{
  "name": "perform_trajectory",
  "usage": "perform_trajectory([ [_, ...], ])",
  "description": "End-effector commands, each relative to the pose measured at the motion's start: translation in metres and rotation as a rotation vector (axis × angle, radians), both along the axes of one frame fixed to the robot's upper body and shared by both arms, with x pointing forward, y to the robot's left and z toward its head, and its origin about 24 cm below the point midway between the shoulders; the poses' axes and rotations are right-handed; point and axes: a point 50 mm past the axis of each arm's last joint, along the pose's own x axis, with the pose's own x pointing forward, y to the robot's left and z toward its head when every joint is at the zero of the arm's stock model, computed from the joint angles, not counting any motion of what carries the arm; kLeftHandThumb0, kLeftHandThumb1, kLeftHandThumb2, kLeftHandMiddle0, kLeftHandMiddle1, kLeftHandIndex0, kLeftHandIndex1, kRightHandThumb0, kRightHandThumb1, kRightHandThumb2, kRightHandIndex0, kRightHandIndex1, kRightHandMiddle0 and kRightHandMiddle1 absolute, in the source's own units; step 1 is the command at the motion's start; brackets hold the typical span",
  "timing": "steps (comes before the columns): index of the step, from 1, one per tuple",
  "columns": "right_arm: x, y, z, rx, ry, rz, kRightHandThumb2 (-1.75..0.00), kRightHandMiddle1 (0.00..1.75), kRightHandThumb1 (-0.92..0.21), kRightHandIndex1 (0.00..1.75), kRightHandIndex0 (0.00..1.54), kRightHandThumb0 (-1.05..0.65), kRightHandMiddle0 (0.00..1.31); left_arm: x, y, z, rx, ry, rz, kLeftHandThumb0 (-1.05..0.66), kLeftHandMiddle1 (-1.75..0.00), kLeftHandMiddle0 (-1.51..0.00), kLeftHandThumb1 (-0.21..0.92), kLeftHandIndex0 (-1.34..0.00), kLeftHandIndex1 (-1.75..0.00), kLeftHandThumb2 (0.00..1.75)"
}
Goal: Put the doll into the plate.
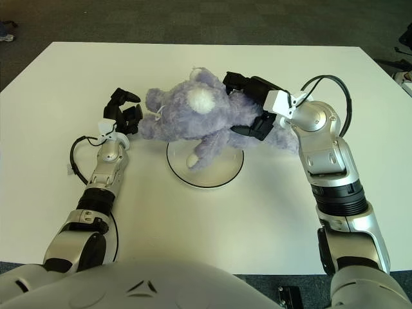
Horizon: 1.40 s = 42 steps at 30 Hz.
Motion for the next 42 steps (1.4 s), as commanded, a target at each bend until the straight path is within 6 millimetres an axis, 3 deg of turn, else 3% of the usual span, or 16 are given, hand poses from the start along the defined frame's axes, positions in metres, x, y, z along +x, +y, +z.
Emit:
perform_trajectory([
  [1,0.002,-0.002,0.006,-0.005,-0.02,0.018,-1.59,1.2,-0.08,1.75,0.8,0.57,0.0,-0.01,0.006,-0.018,-0.009,0.062,0.013,-0.46,-1.75,-1.17,0.38,-0.56,-1.75,1.24],
  [36,0.005,-0.011,0.004,0.175,0.058,0.083,-1.61,0.54,-0.07,1.74,0.81,0.58,0.0,-0.01,0.002,-0.019,-0.005,0.071,0.014,-0.46,-1.75,-1.19,0.38,-0.56,-1.75,1.24],
  [42,0.008,-0.013,0.004,0.229,0.086,0.091,-1.57,0.5,-0.09,1.72,0.8,0.57,0.0,-0.01,0.002,-0.02,-0.002,0.072,0.013,-0.46,-1.75,-1.19,0.39,-0.55,-1.75,1.23],
])
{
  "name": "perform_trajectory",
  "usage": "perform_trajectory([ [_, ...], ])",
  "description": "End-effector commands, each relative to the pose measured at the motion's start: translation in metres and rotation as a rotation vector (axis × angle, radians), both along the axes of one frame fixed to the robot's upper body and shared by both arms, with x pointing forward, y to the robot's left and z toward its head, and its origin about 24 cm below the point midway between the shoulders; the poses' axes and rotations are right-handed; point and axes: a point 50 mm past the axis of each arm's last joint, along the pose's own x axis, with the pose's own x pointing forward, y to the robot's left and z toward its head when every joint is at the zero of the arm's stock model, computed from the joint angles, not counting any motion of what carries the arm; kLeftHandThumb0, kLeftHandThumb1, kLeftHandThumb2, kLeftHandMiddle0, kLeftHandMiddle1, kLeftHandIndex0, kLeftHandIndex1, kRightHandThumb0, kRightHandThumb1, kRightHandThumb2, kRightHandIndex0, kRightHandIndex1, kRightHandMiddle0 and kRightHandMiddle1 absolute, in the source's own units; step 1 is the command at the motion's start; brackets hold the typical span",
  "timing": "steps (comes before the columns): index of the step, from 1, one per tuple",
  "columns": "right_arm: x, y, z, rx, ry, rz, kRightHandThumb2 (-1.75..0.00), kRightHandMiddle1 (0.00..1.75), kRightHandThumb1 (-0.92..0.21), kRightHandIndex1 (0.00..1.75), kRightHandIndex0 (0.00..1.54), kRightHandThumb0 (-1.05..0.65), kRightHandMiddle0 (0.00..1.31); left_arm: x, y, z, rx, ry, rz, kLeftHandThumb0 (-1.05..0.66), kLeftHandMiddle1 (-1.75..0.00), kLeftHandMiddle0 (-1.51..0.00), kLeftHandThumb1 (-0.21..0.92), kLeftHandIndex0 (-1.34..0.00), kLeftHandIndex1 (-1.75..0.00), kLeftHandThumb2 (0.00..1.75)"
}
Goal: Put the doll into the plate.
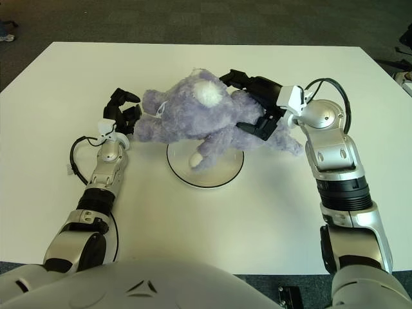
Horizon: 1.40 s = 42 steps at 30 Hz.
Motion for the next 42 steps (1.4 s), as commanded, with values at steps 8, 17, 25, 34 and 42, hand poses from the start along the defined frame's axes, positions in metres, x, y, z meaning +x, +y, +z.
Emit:
perform_trajectory([
  [8,0.004,-0.0026,0.0088,0.053,-0.006,0.009,-1.49,0.41,-0.12,1.68,0.79,0.54,0.0,-0.0095,0.0027,-0.0197,-0.006,0.072,0.012,-0.45,-1.75,-1.18,0.39,-0.55,-1.75,1.22],
  [17,0.0034,-0.0018,0.0091,0.105,0.017,0.02,-1.48,0.4,-0.14,1.68,0.78,0.54,0.0,-0.0093,0.0024,-0.0199,-0.005,0.071,0.013,-0.45,-1.75,-1.18,0.39,-0.55,-1.75,1.22],
  [25,0.0027,-0.0014,0.0109,0.06,-0.034,0.016,-1.48,0.39,-0.16,1.71,0.75,0.53,0.0,-0.0094,0.0019,-0.0196,-0.006,0.068,0.01,-0.46,-1.75,-1.18,0.39,-0.56,-1.75,1.23],
  [34,-0.0014,-0.0015,0.012,0.089,-0.006,0.036,-1.45,0.27,-0.2,1.75,0.7,0.51,0.0,-0.0094,0.0018,-0.0199,-0.013,0.073,0.014,-0.46,-1.75,-1.19,0.38,-0.56,-1.75,1.23],
  [42,-0.0041,-0.0018,0.0126,-0.015,-0.055,0.014,-1.4,0.26,-0.24,1.75,0.66,0.49,0.0,-0.0095,0.0013,-0.0197,0.0,0.076,0.015,-0.45,-1.75,-1.19,0.39,-0.55,-1.75,1.22],
])
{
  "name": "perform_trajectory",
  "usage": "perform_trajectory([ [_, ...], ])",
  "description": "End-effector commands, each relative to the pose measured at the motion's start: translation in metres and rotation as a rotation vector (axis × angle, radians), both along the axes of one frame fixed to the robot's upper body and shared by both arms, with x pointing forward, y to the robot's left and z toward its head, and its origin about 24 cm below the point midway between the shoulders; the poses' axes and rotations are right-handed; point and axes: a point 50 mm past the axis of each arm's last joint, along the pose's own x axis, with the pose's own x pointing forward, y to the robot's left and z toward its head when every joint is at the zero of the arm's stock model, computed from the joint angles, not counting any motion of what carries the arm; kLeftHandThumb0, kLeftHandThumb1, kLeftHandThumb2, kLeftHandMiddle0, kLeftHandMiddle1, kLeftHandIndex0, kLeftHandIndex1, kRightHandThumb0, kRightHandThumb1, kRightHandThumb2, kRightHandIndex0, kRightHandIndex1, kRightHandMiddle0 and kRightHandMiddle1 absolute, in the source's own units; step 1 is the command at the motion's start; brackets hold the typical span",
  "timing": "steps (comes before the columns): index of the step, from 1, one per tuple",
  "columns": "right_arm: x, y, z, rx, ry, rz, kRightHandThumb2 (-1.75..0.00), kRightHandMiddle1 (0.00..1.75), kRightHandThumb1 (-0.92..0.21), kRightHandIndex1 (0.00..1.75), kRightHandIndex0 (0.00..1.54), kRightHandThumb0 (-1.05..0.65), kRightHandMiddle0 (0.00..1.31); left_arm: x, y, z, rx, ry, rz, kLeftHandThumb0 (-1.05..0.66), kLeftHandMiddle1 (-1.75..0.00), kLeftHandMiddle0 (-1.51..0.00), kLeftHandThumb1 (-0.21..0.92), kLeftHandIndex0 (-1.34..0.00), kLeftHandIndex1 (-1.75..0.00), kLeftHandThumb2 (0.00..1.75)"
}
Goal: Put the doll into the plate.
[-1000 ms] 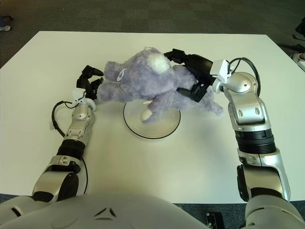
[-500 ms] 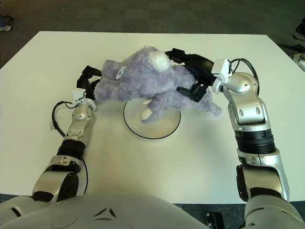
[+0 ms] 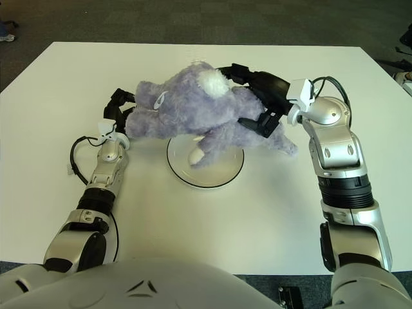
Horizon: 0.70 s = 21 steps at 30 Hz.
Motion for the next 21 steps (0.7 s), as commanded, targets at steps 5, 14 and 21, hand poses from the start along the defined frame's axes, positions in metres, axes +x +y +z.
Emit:
perform_trajectory([
  [5,-0.0062,-0.0029,0.0029,-0.053,-0.094,-0.025,-1.38,0.23,-0.26,1.75,0.65,0.48,0.0,-0.01,0.0021,-0.0189,0.006,0.074,0.017,-0.45,-1.75,-1.19,0.39,-0.55,-1.75,1.22],
  [14,-0.0117,-0.0028,0.0018,-0.055,-0.159,-0.02,-1.35,0.28,-0.28,1.75,0.63,0.48,0.0,-0.0104,0.0019,-0.0187,-0.009,0.068,0.011,-0.45,-1.75,-1.19,0.4,-0.55,-1.75,1.21],
  [21,-0.0125,-0.0044,0.0024,-0.082,-0.145,-0.015,-1.36,0.17,-0.27,1.75,0.64,0.48,0.0,-0.0106,0.0019,-0.0183,-0.006,0.058,0.008,-0.45,-1.75,-1.18,0.4,-0.54,-1.75,1.21],
])
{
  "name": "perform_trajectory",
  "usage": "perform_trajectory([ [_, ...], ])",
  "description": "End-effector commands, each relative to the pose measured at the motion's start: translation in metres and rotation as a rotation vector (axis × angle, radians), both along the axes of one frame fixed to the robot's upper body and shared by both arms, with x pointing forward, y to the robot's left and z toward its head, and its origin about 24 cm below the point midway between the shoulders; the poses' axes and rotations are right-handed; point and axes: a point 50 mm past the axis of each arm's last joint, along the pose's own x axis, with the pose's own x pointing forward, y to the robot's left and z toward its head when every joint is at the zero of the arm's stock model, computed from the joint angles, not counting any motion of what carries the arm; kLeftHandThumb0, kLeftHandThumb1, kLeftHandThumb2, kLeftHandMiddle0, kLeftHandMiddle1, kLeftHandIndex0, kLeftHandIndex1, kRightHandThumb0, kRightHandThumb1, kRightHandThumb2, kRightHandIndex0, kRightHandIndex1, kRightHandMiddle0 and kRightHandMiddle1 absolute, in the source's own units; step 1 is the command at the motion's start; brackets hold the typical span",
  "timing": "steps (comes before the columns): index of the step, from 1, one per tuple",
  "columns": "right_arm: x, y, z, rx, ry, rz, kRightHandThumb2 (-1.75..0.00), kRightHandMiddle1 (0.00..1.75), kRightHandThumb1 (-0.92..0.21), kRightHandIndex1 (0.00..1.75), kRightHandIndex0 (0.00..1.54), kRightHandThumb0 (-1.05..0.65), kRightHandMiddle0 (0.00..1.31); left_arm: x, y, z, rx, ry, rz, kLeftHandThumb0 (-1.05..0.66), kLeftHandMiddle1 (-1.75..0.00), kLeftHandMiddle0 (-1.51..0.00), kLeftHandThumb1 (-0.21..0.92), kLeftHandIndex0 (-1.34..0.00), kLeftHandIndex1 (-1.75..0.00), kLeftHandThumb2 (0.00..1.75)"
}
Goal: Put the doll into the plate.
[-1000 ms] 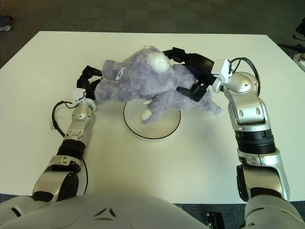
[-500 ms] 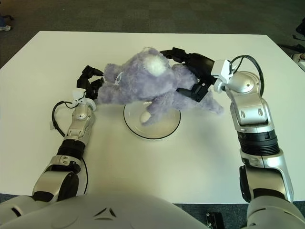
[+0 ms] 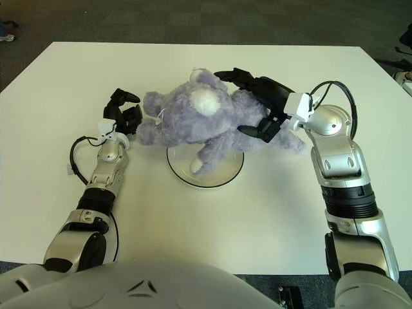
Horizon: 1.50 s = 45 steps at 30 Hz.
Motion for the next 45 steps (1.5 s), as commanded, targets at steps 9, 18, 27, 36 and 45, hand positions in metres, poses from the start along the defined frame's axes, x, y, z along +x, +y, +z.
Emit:
perform_trajectory([
  [9,0.003,-0.007,0.013,-0.125,0.042,0.015,-1.37,0.03,-0.26,1.75,0.64,0.48,0.0,-0.011,0.002,-0.019,-0.012,0.06,0.008,-0.45,-1.75,-1.18,0.4,-0.54,-1.75,1.21],
  [18,0.004,-0.011,0.019,-0.183,0.044,0.043,-1.24,0.0,-0.37,1.75,0.55,0.44,0.0,-0.011,0.002,-0.019,-0.01,0.058,0.007,-0.45,-1.75,-1.18,0.4,-0.55,-1.75,1.21],
  [27,0.003,-0.014,0.021,-0.234,-0.002,0.068,-1.34,0.0,-0.29,1.75,0.62,0.47,0.0,-0.011,0.0,-0.02,-0.013,0.061,0.011,-0.45,-1.75,-1.18,0.4,-0.54,-1.75,1.21],
  [36,0.003,-0.013,0.021,-0.265,-0.1,0.1,-1.38,0.0,-0.26,1.75,0.65,0.48,0.0,-0.011,-0.001,-0.021,-0.016,0.063,0.014,-0.45,-1.75,-1.18,0.41,-0.54,-1.75,1.2],
  [45,0.002,-0.013,0.019,-0.24,-0.089,0.095,-1.05,0.0,-0.34,1.63,0.23,-0.24,0.0,-0.011,-0.002,-0.02,-0.014,0.067,0.016,-0.45,-1.75,-1.17,0.41,-0.54,-1.75,1.2],
])
